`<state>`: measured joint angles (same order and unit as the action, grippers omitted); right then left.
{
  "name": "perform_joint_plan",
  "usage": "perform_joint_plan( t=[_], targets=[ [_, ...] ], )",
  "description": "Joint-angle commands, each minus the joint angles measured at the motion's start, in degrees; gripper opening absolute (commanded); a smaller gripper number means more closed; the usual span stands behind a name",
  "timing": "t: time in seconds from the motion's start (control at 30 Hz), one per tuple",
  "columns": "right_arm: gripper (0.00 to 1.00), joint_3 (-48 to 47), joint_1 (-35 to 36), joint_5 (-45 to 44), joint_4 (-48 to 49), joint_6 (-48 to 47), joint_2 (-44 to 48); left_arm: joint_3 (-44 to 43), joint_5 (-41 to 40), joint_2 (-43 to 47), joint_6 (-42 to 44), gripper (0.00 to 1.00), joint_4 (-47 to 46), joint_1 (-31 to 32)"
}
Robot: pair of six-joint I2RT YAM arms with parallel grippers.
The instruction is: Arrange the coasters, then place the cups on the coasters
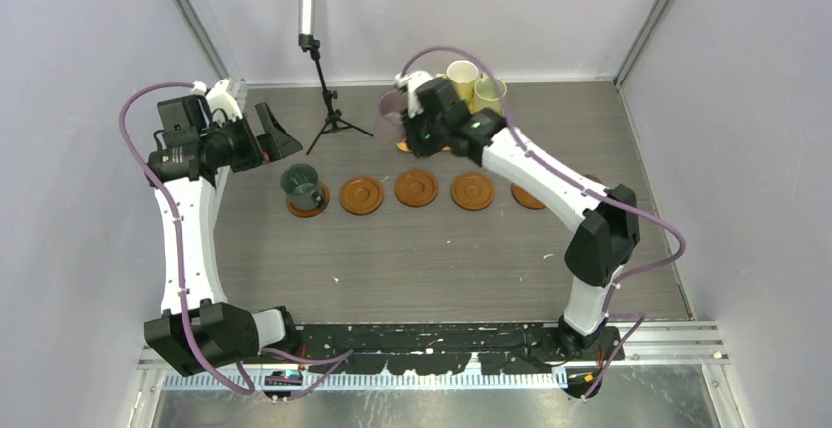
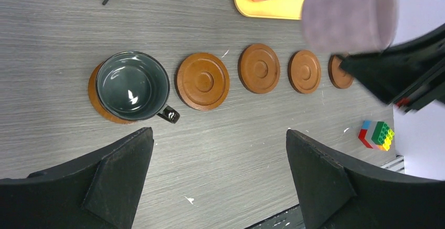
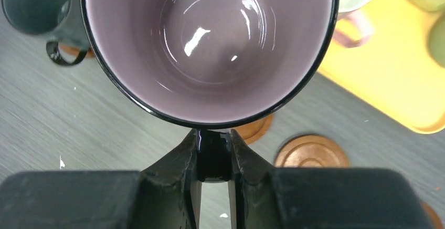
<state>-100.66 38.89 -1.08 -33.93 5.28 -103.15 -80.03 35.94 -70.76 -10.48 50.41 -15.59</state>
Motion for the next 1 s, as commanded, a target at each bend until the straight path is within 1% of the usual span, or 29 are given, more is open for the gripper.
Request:
perform_joint_plan(
  t=[0.0,0.13,0.27,0.33,0.67,0.97],
  targets=[
    [0.0,0.5,8.0,-13.6,6.5,3.6,-0.1,-0.4,-1.5,2.1,-1.0,1.0,-2.0,0.0],
    [0.0,1.8,13.1,-16.0,9.6,4.8,-3.6,-0.4,-1.9,1.9,-1.6,1.0,-2.2,0.1],
    [0.0,3.2,15.8,-16.3,15.0,5.3,-6.4,-0.4,-2.4,2.2,-1.6,1.0,-2.4,0.0],
    [0.0,2.6,16.5,-16.2,15.8,5.6,-8.3,-0.2,-2.5,2.2,-1.6,1.0,-2.5,0.0],
    [0.0,-0.1,17.8,-19.2,17.3,7.4,-15.8,0.4,-2.4,2.0,-1.7,1.0,-3.3,0.0],
    [0.0,0.1,18.0,-18.7,17.6,10.2,-18.4,0.7,-2.4,1.5,-1.7,1.0,-3.7,0.1]
  ],
)
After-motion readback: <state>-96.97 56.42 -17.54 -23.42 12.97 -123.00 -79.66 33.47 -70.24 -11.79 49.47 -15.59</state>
